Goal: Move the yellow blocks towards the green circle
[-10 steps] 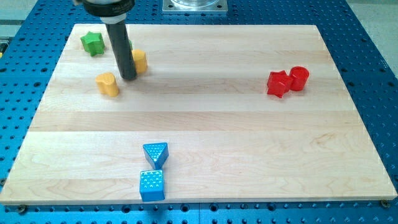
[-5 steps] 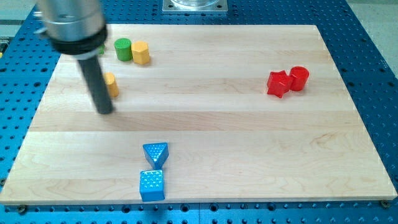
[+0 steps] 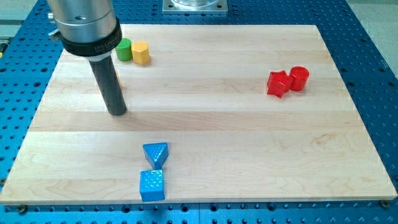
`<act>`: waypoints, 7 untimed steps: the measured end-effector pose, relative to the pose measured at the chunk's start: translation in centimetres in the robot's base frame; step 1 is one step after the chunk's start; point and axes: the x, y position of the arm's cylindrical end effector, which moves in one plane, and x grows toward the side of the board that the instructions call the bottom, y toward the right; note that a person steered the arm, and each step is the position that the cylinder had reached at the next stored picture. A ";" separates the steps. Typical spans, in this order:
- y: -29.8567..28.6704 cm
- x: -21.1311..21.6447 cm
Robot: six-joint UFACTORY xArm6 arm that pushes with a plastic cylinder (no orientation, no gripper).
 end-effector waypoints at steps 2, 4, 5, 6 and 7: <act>0.3 -4.0; -2.1 -4.0; 6.0 -0.9; 16.9 5.2; 13.0 12.9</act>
